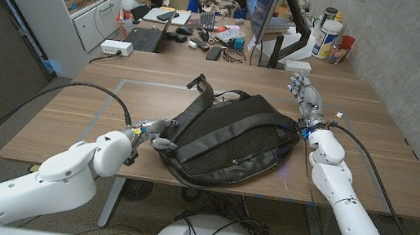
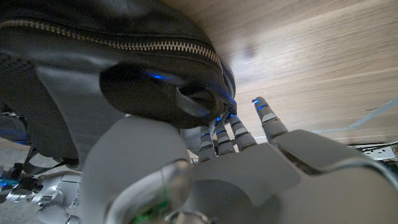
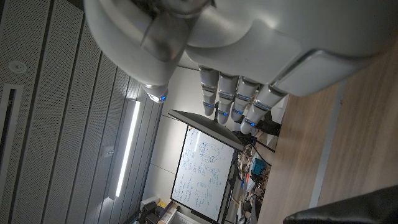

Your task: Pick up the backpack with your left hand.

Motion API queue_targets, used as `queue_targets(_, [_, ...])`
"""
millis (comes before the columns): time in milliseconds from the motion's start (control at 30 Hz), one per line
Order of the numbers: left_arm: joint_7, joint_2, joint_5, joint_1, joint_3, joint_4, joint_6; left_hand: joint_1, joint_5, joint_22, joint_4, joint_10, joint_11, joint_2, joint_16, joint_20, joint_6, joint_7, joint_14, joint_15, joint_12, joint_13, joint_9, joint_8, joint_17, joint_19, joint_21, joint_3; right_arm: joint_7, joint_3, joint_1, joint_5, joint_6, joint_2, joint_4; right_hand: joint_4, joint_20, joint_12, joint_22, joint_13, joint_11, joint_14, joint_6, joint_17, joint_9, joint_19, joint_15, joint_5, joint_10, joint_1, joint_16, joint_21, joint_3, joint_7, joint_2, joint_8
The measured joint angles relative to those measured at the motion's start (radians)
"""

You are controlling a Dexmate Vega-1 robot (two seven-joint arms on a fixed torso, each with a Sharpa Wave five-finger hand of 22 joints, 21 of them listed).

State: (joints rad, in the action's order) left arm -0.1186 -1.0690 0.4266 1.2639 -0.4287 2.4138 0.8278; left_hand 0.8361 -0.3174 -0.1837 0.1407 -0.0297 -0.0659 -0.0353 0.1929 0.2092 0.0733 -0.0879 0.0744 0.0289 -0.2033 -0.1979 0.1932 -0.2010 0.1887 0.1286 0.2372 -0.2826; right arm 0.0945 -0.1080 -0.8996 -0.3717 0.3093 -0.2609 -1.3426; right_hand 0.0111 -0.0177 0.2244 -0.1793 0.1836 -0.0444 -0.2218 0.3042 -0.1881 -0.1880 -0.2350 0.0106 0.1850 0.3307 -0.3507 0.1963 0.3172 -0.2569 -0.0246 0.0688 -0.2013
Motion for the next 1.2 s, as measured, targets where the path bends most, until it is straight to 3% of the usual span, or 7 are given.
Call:
queue_targets(133, [0.01, -0.001, 0.001, -0.032, -0.041, -0.01, 0.019, 0.004, 0.007, 0.0, 0.0, -0.004, 0.003, -0.004, 0.007, -0.002, 0.002, -0.009, 0.01, 0.002, -0.007, 0.0, 0.0, 0.0, 0.0, 0.036, 0.011, 0.0, 0.002, 0.0, 0.001, -0.001, 0.0, 0.001, 0.002, 0.0, 0.0, 0.0, 0.0, 0.0, 0.0, 0.0, 0.001, 0.0, 0.0, 0.0, 0.0, 0.0, 0.0, 0.0, 0.0, 0.0, 0.0, 0.001, 0.0, 0.0])
queue_targets(267, [0.039, 0.008, 0.012, -0.057, -0.081, -0.023, 0.037, 0.038, 0.018, -0.004, 0.003, -0.04, -0.008, -0.006, 0.018, 0.0, 0.014, -0.032, 0.061, -0.009, -0.02, -0.001, 0.0, -0.002, -0.001, 0.152, 0.047, -0.003, 0.004, 0.003, 0.001, -0.003, 0.0, 0.002, 0.003, 0.0, 0.0, 0.0, 0.0, 0.0, 0.0, 0.0, 0.001, 0.0, 0.0, 0.0, 0.0, 0.0, 0.0, 0.0, 0.0, 0.0, 0.0, 0.001, 0.0, 0.0])
queue_targets(567, [0.115, 0.044, 0.026, -0.08, -0.135, -0.05, 0.058, 0.21, 0.108, 0.008, 0.014, -0.201, -0.033, 0.031, 0.056, -0.02, 0.172, -0.076, 0.25, -0.045, -0.082, -0.048, 0.017, -0.055, 0.019, 0.587, 0.148, -0.062, 0.006, 0.008, -0.002, -0.009, 0.003, 0.005, 0.003, -0.004, 0.0, 0.0, 0.0, 0.0, 0.0, -0.005, 0.001, 0.0, 0.0, 0.0, -0.006, 0.0, 0.0, 0.0, 0.0, 0.0, 0.004, 0.001, 0.0, 0.0])
queue_targets(800, [0.211, 0.079, 0.027, -0.068, -0.143, -0.069, 0.061, 0.342, 0.128, 0.012, 0.017, -0.311, -0.058, 0.067, 0.14, -0.115, 0.356, -0.094, 0.427, -0.075, -0.159, -0.161, 0.066, -0.145, 0.081, 0.861, 0.195, -0.112, 0.009, 0.013, -0.009, -0.016, 0.006, 0.008, 0.001, -0.004, 0.004, 0.0, 0.0, 0.0, 0.003, -0.005, 0.001, 0.0, 0.0, -0.003, -0.006, 0.0, 0.003, 0.0, 0.0, -0.008, 0.004, 0.001, 0.0, 0.0])
queue_targets(933, [0.278, 0.088, 0.023, -0.063, -0.143, -0.075, 0.044, 0.408, 0.12, 0.012, 0.019, -0.401, -0.073, 0.085, 0.194, -0.169, 0.488, -0.071, 0.554, -0.078, -0.223, -0.243, 0.099, -0.217, 0.081, 0.947, 0.204, -0.144, 0.011, 0.016, -0.015, -0.02, 0.008, 0.008, -0.006, -0.004, 0.003, 0.0, 0.0, 0.0, 0.003, -0.005, 0.001, 0.0, 0.0, -0.003, -0.005, 0.0, 0.003, 0.0, 0.0, -0.008, 0.004, 0.001, 0.0, 0.0])
queue_targets(1100, [0.358, 0.142, 0.014, -0.036, -0.131, -0.118, 0.01, 0.45, 0.093, 0.009, 0.022, -0.589, -0.081, 0.064, 0.198, -0.224, 0.738, 0.035, 0.72, -0.076, -0.346, -0.356, 0.116, -0.331, 0.081, 1.003, 0.213, -0.185, 0.012, 0.019, -0.021, -0.024, 0.008, 0.008, -0.013, -0.004, 0.007, 0.0, 0.0, 0.005, 0.003, -0.005, 0.001, 0.0, 0.0, -0.007, -0.005, 0.0, 0.003, 0.0, 0.0, -0.008, 0.004, 0.001, 0.0, 0.0])
queue_targets(1200, [0.418, 0.179, 0.008, -0.021, -0.124, -0.146, -0.017, 0.465, 0.076, 0.009, 0.025, -0.688, -0.08, 0.049, 0.216, -0.264, 0.846, 0.057, 0.777, -0.082, -0.407, -0.406, 0.111, -0.376, 0.081, 1.024, 0.229, -0.194, 0.013, 0.022, -0.026, -0.028, 0.009, 0.008, -0.016, -0.004, 0.007, 0.0, 0.0, 0.005, 0.003, -0.005, 0.001, 0.0, 0.0, -0.007, -0.005, 0.0, 0.003, 0.0, 0.0, -0.008, 0.004, 0.001, 0.0, 0.0])
